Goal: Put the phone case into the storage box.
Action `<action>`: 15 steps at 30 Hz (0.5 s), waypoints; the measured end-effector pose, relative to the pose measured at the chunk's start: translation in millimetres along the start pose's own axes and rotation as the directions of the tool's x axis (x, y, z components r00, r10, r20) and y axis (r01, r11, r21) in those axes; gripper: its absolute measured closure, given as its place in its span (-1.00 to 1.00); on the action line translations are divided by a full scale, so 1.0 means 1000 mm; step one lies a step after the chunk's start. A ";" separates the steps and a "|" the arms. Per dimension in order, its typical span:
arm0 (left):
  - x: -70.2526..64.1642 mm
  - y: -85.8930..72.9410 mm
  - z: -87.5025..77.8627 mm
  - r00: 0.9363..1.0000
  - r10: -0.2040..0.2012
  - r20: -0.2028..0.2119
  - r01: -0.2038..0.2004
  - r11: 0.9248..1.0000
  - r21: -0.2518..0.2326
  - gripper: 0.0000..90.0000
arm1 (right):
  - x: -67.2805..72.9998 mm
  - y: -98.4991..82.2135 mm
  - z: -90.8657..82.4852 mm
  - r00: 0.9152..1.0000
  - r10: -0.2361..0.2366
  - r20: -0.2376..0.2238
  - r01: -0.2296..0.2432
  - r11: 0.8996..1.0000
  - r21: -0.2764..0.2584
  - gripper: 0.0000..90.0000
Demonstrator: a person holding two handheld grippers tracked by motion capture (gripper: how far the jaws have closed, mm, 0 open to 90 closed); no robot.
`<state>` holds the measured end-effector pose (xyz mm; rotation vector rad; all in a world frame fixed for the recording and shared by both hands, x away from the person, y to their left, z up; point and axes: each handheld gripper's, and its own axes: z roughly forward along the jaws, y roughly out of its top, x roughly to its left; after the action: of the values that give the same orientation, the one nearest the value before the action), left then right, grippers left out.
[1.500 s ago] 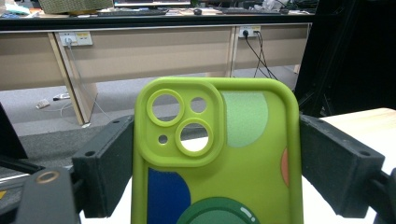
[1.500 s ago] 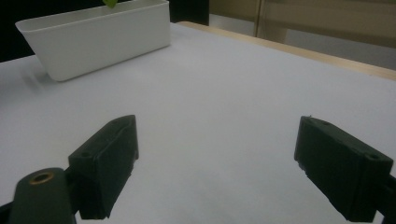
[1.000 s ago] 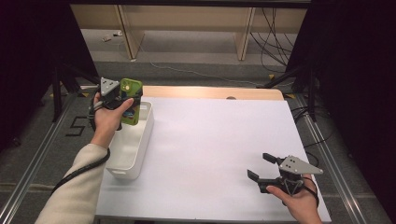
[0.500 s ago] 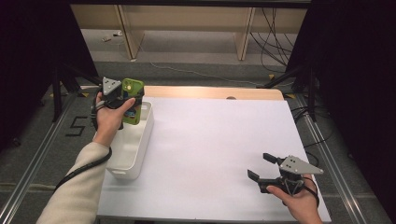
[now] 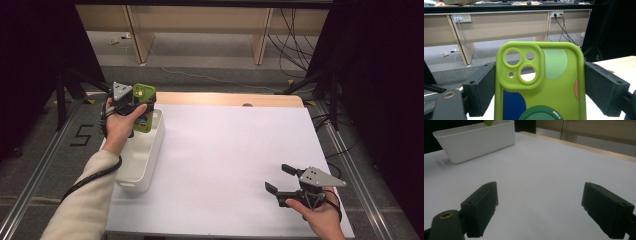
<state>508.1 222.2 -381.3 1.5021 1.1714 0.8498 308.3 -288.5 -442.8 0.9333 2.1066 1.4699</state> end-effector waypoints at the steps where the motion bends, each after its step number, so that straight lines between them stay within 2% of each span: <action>1: 0.000 0.000 0.000 1.000 0.001 0.000 -0.001 1.000 0.000 -0.64 | 0.000 0.000 0.000 1.000 0.000 0.000 0.000 1.000 0.000 -0.67; 15: 0.000 0.001 0.006 1.000 0.002 0.001 -0.002 1.000 0.012 -0.64 | 0.000 0.000 0.000 1.000 0.002 0.000 -0.002 1.000 0.000 -0.67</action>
<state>513.8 220.7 -382.1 1.5134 1.1768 0.8443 308.5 -288.4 -443.0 0.9351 2.1062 1.4715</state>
